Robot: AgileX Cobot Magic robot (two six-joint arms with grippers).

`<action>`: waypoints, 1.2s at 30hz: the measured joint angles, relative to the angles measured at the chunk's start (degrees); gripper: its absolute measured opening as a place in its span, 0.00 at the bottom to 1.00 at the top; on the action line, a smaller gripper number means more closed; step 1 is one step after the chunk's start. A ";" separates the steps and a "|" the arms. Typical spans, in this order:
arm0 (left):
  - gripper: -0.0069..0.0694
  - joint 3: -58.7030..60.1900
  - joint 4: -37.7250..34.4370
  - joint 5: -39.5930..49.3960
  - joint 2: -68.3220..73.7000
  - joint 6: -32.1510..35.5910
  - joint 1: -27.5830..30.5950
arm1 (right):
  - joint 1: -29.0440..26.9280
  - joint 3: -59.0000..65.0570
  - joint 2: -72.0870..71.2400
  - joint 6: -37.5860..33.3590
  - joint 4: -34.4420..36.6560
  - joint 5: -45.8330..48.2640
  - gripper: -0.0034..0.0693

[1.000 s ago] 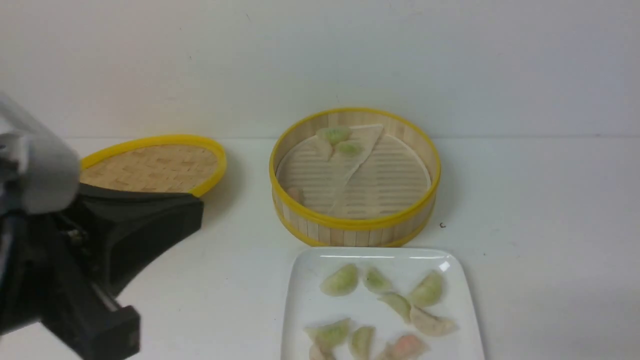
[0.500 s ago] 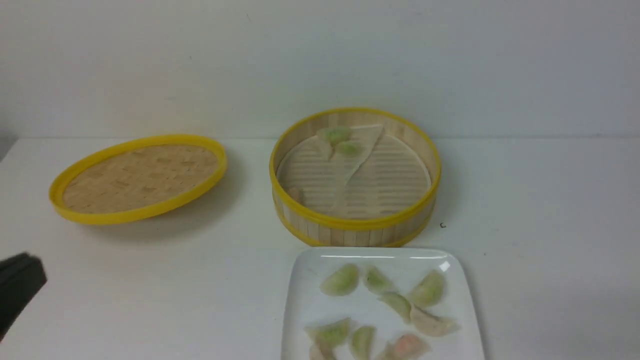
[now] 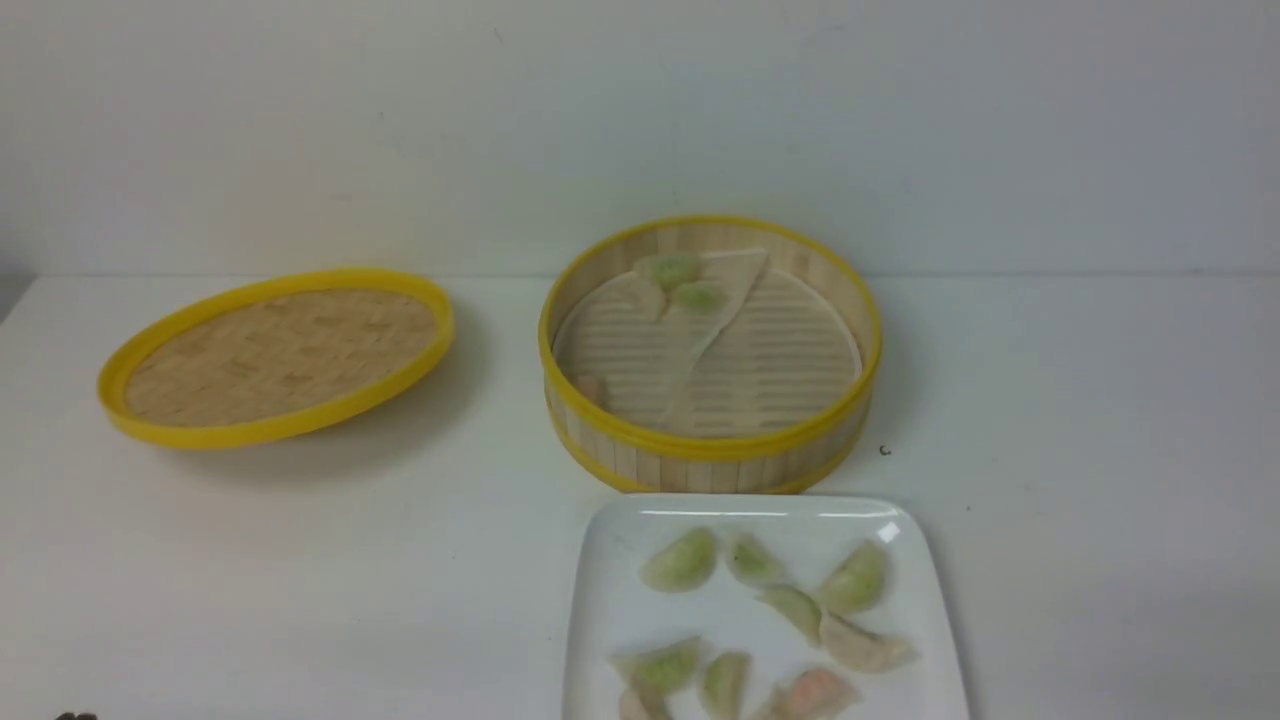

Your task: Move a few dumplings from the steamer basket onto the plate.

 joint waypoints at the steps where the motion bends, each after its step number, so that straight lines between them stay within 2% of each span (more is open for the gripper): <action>1: 0.08 0.00 0.00 0.00 0.00 0.00 0.00 | 0.00 0.00 0.00 0.00 0.00 0.26 0.03; 36: 0.08 0.00 0.00 0.00 0.00 0.00 0.00 | 0.00 -0.12 0.00 0.00 0.00 3.03 0.03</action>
